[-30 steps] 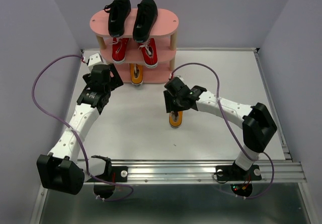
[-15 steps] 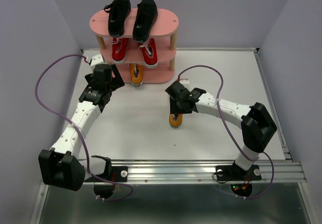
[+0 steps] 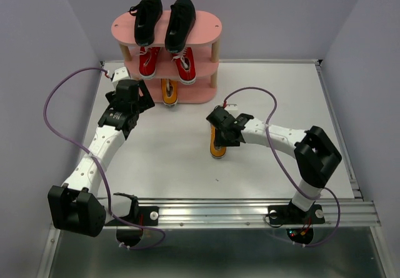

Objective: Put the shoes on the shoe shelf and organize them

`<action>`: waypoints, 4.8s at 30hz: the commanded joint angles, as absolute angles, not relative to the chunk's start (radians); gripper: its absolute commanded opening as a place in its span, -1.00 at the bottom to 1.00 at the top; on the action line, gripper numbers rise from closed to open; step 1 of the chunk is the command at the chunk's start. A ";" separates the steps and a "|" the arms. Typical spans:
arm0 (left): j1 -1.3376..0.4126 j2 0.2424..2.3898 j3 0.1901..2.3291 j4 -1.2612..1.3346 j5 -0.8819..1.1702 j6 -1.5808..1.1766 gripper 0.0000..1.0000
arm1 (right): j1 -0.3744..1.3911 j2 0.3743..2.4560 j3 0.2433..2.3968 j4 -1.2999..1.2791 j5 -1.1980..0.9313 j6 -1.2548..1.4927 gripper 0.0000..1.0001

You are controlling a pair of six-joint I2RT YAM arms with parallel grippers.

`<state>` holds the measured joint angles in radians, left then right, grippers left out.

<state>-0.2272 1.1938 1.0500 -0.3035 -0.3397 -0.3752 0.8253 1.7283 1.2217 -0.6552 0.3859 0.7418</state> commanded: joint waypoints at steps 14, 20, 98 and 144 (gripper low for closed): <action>-0.222 1.192 1.097 -0.262 -0.330 -0.362 0.87 | 0.830 1.597 1.250 -0.611 0.419 0.739 0.08; -0.222 1.198 1.098 -0.259 -0.324 -0.360 0.87 | 0.830 1.572 1.252 -0.612 0.428 0.742 0.10; -0.218 1.174 1.103 -0.284 -0.382 -0.327 0.86 | 0.738 2.078 1.830 -0.575 0.496 0.577 -0.99; -0.213 1.151 1.097 -0.304 -0.356 -0.337 0.86 | 0.713 2.007 1.640 -0.278 0.364 0.621 -0.07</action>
